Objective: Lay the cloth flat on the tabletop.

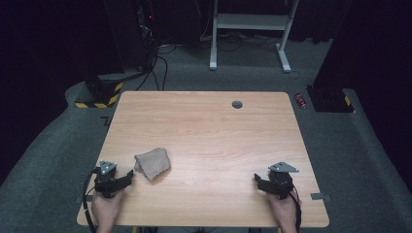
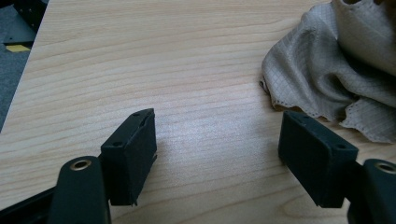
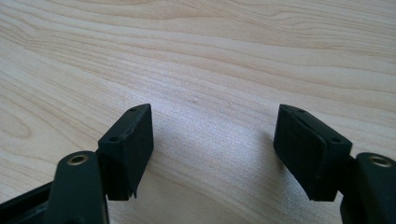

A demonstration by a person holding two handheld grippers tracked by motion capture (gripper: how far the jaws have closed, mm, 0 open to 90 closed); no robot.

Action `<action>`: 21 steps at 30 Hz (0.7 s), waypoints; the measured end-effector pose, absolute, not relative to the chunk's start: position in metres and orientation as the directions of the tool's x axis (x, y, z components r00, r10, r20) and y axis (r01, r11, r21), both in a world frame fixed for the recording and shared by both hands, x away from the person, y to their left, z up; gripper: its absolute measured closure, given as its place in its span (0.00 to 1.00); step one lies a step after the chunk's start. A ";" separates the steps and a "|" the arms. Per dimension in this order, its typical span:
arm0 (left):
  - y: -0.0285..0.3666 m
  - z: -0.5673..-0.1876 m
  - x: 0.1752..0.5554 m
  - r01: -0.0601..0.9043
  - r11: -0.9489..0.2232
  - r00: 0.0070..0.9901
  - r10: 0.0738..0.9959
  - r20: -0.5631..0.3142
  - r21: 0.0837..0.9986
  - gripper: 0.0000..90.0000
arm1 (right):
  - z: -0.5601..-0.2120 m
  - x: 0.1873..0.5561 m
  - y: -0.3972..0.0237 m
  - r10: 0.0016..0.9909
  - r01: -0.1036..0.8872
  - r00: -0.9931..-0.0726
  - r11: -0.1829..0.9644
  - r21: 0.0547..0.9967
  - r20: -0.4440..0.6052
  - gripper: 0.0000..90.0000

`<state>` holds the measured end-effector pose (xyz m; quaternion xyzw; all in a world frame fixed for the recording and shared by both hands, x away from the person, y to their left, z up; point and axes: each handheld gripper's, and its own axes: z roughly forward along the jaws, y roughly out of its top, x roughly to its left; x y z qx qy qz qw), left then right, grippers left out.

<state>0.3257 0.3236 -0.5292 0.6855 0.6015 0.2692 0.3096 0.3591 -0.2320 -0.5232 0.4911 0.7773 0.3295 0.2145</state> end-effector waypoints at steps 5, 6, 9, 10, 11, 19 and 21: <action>0.324 -0.529 0.326 0.659 -0.089 0.135 0.991 -0.002 0.747 0.30 | -0.523 0.359 -0.232 0.906 0.624 -0.424 0.300 0.721 -0.010 0.29; 0.324 -0.529 0.326 0.659 -0.089 0.135 0.991 -0.002 0.747 0.30 | -0.523 0.359 -0.232 0.906 0.624 -0.424 0.300 0.721 -0.010 0.29; 0.324 -0.529 0.326 0.660 -0.093 0.139 0.990 0.001 0.745 0.30 | -0.523 0.360 -0.232 0.908 0.628 -0.419 0.298 0.719 -0.010 0.27; 0.323 -0.529 0.326 0.660 -0.095 0.139 0.990 0.003 0.746 0.30 | -0.524 0.360 -0.232 0.909 0.629 -0.416 0.296 0.719 -0.010 0.27; 0.323 -0.529 0.326 0.660 -0.093 0.138 0.990 0.001 0.746 0.30 | -0.524 0.360 -0.232 0.909 0.629 -0.416 0.296 0.719 -0.010 0.27; 0.325 -0.529 0.327 0.661 -0.091 0.161 0.987 -0.023 0.745 0.25 | -0.524 0.360 -0.232 0.910 0.630 -0.414 0.295 0.718 -0.010 0.26; 0.326 -0.529 0.327 0.662 -0.091 0.169 0.985 -0.030 0.744 0.23 | -0.524 0.360 -0.232 0.910 0.630 -0.414 0.294 0.718 -0.010 0.26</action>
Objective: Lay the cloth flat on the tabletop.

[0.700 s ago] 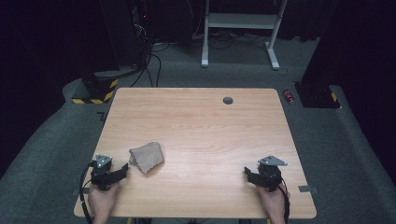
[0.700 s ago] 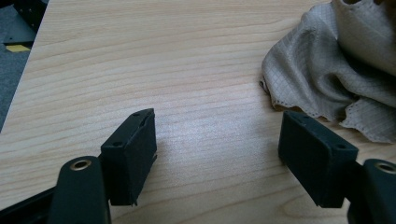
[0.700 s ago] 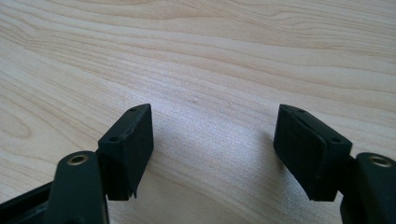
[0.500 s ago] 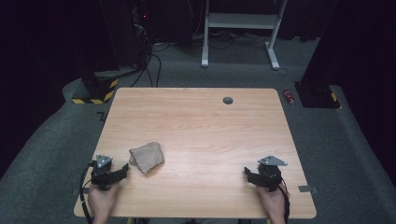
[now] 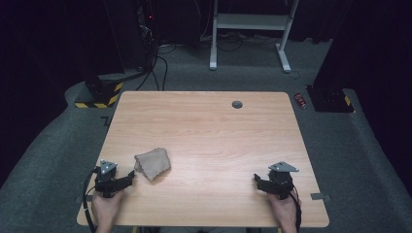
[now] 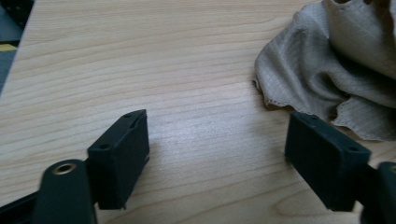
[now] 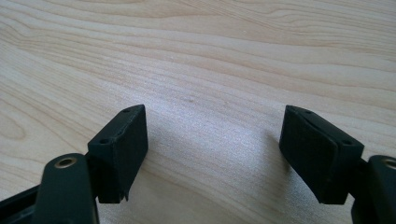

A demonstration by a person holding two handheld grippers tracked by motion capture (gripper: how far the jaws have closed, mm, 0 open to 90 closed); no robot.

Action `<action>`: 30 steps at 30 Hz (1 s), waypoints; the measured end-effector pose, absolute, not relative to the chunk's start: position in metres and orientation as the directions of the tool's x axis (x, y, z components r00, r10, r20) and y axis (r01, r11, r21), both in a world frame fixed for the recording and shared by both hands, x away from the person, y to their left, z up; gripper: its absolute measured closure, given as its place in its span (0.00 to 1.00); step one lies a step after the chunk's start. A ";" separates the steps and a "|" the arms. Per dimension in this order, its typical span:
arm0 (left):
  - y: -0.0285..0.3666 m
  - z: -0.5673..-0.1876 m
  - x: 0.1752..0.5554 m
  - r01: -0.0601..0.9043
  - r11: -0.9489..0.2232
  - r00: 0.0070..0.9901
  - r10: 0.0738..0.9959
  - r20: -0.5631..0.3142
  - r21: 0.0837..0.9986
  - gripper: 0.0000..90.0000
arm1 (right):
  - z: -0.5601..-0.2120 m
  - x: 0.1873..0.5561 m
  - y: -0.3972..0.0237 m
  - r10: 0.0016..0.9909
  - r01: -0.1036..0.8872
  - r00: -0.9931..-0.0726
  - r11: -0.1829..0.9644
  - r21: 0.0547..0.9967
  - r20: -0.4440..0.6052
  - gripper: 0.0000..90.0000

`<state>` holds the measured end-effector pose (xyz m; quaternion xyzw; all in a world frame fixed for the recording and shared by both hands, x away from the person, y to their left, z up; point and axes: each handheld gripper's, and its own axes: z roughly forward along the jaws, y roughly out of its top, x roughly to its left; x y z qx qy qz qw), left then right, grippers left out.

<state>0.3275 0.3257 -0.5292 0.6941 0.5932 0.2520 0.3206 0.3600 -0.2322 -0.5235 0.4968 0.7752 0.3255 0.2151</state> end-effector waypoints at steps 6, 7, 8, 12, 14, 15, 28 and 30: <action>0.325 -0.529 0.329 0.666 -0.098 0.185 0.982 -0.036 0.740 0.16 | -0.524 0.360 -0.232 0.910 0.630 -0.414 0.295 0.718 -0.010 0.26; 0.324 -0.530 0.330 0.669 -0.106 0.181 0.983 -0.023 0.736 0.16 | -0.524 0.360 -0.232 0.910 0.630 -0.414 0.295 0.718 -0.010 0.26; 0.321 -0.530 0.330 0.670 -0.121 0.179 0.984 -0.002 0.733 0.16 | -0.524 0.360 -0.232 0.910 0.630 -0.414 0.294 0.718 -0.010 0.26; 0.319 -0.530 0.332 0.676 -0.118 0.173 0.985 0.000 0.727 0.12 | -0.524 0.360 -0.232 0.910 0.629 -0.415 0.296 0.719 -0.012 0.26; 0.319 -0.530 0.332 0.676 -0.114 0.169 0.986 -0.002 0.728 0.12 | -0.524 0.360 -0.232 0.910 0.629 -0.415 0.296 0.719 -0.012 0.26; 0.319 -0.530 0.332 0.678 -0.116 0.170 0.985 -0.001 0.726 0.12 | -0.524 0.360 -0.232 0.910 0.629 -0.415 0.296 0.719 -0.012 0.26; 0.317 -0.525 0.328 0.673 -0.064 0.178 0.981 -0.077 0.737 0.17 | -0.523 0.360 -0.232 0.910 0.630 -0.415 0.296 0.718 -0.011 0.26; 0.315 -0.524 0.328 0.672 -0.064 0.184 0.980 -0.081 0.738 0.17 | -0.523 0.360 -0.232 0.910 0.630 -0.415 0.296 0.718 -0.012 0.26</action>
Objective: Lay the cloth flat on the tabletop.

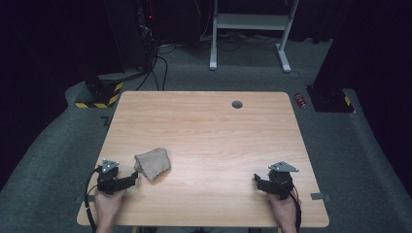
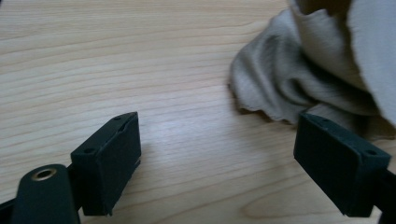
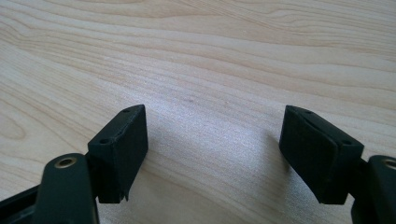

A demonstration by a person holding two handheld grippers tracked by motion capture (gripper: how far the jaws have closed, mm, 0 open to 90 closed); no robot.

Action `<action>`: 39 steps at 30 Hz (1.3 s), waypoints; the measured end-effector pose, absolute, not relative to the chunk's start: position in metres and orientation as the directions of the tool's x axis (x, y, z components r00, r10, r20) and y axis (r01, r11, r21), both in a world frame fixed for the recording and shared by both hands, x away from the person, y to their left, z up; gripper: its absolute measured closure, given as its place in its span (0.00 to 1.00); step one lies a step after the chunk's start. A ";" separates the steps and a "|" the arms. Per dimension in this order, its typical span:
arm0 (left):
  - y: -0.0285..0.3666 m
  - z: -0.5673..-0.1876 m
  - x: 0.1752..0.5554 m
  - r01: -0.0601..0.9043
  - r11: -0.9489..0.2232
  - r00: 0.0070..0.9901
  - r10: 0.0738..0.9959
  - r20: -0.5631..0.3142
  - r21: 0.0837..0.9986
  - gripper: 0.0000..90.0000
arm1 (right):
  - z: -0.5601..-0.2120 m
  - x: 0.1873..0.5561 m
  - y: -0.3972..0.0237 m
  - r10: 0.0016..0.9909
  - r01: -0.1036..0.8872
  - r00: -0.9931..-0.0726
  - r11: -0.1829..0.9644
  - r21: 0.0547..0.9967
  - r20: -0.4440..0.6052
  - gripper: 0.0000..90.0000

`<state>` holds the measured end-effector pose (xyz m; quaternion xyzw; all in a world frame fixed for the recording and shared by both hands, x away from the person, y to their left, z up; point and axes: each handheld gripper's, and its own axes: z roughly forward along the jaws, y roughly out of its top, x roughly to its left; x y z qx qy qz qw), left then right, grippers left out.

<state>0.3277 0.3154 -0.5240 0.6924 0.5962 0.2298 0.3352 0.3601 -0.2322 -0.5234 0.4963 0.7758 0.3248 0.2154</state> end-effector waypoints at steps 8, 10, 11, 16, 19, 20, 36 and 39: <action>0.308 -0.519 0.324 0.646 -0.035 0.224 0.964 -0.145 0.762 0.15 | -0.523 0.360 -0.232 0.910 0.630 -0.415 0.296 0.718 -0.012 0.26; 0.307 -0.517 0.325 0.645 -0.014 0.237 0.954 -0.182 0.764 0.13 | -0.523 0.360 -0.232 0.910 0.630 -0.414 0.296 0.718 -0.012 0.26; 0.307 -0.517 0.325 0.645 -0.014 0.237 0.954 -0.182 0.764 0.13 | -0.523 0.360 -0.232 0.910 0.630 -0.414 0.296 0.718 -0.012 0.26; 0.302 -0.514 0.326 0.639 -0.024 0.258 0.948 -0.185 0.769 0.11 | -0.523 0.360 -0.232 0.910 0.629 -0.414 0.296 0.719 -0.012 0.26; 0.299 -0.513 0.328 0.640 -0.036 0.269 0.946 -0.180 0.767 0.10 | -0.523 0.360 -0.232 0.910 0.630 -0.415 0.296 0.718 -0.012 0.26; 0.298 -0.512 0.330 0.641 -0.037 0.273 0.945 -0.183 0.766 0.10 | -0.523 0.360 -0.232 0.910 0.630 -0.415 0.296 0.718 -0.012 0.26; 0.278 -0.516 0.353 0.662 -0.048 0.277 0.943 -0.185 0.748 0.17 | -0.523 0.360 -0.232 0.910 0.630 -0.415 0.297 0.718 -0.012 0.26; 0.276 -0.518 0.356 0.673 -0.044 0.267 0.945 -0.187 0.739 0.18 | -0.523 0.360 -0.232 0.910 0.630 -0.415 0.297 0.718 -0.012 0.26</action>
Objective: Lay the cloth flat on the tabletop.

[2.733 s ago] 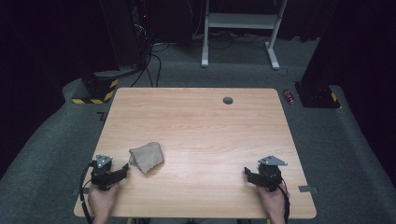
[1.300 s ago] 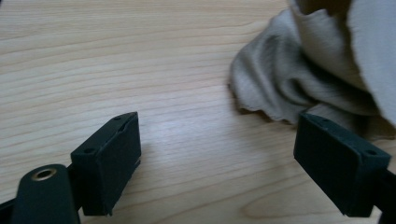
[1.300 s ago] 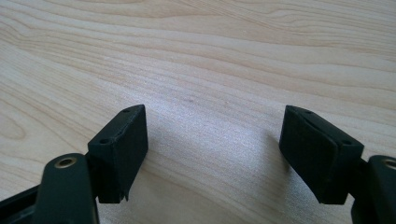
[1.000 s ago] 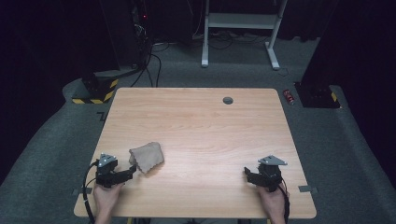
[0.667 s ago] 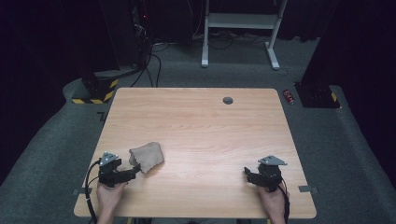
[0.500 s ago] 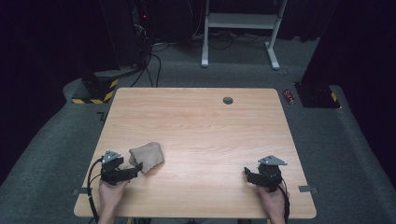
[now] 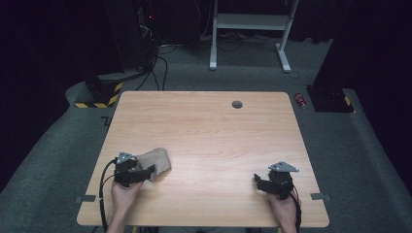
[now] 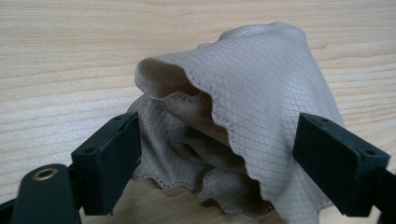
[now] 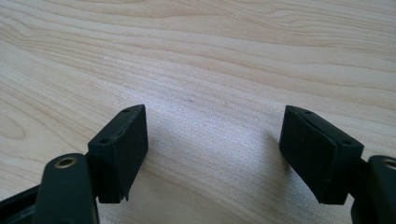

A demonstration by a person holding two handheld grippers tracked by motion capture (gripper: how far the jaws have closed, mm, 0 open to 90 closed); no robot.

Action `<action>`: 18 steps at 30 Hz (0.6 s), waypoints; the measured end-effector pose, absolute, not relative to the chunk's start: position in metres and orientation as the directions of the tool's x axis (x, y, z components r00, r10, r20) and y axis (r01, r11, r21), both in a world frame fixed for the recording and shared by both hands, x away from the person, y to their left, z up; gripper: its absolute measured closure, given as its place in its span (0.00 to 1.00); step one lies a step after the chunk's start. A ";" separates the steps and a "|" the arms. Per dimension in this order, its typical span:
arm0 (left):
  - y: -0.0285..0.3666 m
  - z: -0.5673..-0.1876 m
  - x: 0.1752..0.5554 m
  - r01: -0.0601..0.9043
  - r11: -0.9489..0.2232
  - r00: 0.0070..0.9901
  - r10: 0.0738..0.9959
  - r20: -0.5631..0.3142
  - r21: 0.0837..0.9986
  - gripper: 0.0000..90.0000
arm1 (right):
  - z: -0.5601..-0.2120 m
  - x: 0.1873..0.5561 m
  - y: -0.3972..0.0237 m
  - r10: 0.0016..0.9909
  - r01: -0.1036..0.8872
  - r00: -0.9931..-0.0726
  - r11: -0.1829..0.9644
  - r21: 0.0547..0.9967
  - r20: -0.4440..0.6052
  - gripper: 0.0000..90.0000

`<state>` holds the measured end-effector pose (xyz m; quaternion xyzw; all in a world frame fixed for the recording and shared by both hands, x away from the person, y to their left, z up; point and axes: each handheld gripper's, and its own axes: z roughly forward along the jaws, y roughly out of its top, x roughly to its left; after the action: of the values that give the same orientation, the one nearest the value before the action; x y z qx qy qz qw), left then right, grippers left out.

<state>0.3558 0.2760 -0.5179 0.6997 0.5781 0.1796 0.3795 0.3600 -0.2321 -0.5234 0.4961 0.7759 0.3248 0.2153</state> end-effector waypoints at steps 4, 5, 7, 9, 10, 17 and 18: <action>0.275 -0.520 0.358 0.678 -0.037 0.255 0.949 -0.188 0.734 0.21 | -0.523 0.360 -0.232 0.910 0.630 -0.415 0.297 0.718 -0.012 0.26; 0.276 -0.520 0.360 0.682 -0.027 0.253 0.946 -0.201 0.731 0.25 | -0.523 0.360 -0.232 0.910 0.630 -0.415 0.297 0.718 -0.012 0.26; 0.276 -0.520 0.362 0.694 -0.038 0.255 0.947 -0.196 0.719 0.32 | -0.523 0.360 -0.232 0.910 0.630 -0.415 0.297 0.718 -0.012 0.26; 0.274 -0.519 0.363 0.699 -0.059 0.264 0.948 -0.180 0.712 0.39 | -0.523 0.360 -0.232 0.910 0.630 -0.415 0.297 0.718 -0.012 0.26; 0.274 -0.518 0.364 0.700 -0.065 0.274 0.944 -0.184 0.711 0.46 | -0.523 0.360 -0.232 0.910 0.630 -0.415 0.296 0.718 -0.012 0.26; 0.267 -0.513 0.370 0.686 -0.111 0.334 0.926 -0.177 0.719 0.89 | -0.523 0.360 -0.232 0.910 0.630 -0.415 0.296 0.718 -0.012 0.26; 0.266 -0.513 0.370 0.686 -0.114 0.340 0.923 -0.178 0.719 0.89 | -0.523 0.360 -0.232 0.910 0.630 -0.415 0.296 0.718 -0.012 0.26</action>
<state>0.3704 0.2656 -0.5126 0.7291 0.5518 0.1594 0.3721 0.3600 -0.2321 -0.5234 0.4962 0.7758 0.3249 0.2154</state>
